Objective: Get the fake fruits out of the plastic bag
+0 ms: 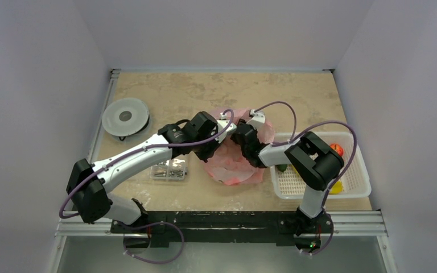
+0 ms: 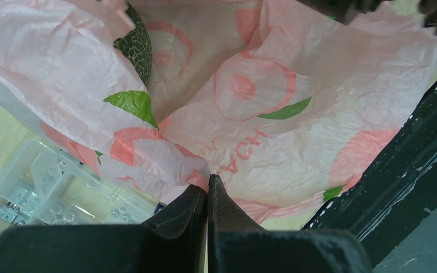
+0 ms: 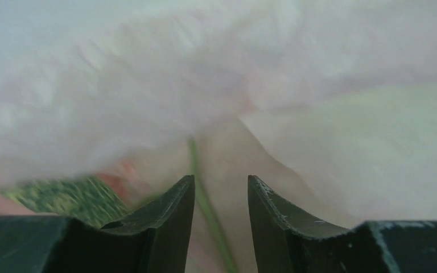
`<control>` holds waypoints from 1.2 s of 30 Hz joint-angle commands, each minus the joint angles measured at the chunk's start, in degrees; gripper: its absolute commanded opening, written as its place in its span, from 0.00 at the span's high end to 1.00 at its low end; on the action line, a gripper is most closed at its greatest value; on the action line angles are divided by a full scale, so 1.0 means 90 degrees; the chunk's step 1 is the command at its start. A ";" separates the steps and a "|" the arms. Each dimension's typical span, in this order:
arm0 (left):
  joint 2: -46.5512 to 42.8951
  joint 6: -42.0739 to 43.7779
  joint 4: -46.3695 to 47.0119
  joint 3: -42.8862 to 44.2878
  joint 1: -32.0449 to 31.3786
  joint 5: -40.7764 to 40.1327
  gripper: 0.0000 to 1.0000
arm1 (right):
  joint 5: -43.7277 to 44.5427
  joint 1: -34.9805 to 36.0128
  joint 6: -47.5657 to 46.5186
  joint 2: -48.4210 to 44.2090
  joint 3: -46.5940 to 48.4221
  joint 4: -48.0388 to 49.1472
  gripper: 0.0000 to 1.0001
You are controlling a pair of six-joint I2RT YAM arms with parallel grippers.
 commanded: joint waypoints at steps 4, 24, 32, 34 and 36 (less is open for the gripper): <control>-0.0045 0.0156 0.0081 0.0059 -0.0039 -0.0075 1.00 | -0.0278 0.0042 -0.1525 -0.1167 -0.0199 -0.1650 0.60; 0.0104 0.0365 -0.0008 0.0098 -0.0043 -0.0236 1.00 | -0.1836 0.0095 -0.2497 0.0584 0.1156 -0.2189 0.72; 0.0129 0.0359 0.0032 0.0092 -0.0038 -0.0287 1.00 | -0.1793 0.0096 -0.2458 0.0339 0.0837 -0.2074 0.93; 0.0140 0.0355 0.0033 0.0085 -0.0038 -0.0287 1.00 | -0.1728 0.0096 -0.2522 0.0014 0.0745 -0.2031 0.98; 0.0155 0.0393 0.0015 0.0080 -0.0038 -0.0546 1.00 | -0.1766 0.0098 -0.2496 -0.0328 0.0690 -0.2071 1.00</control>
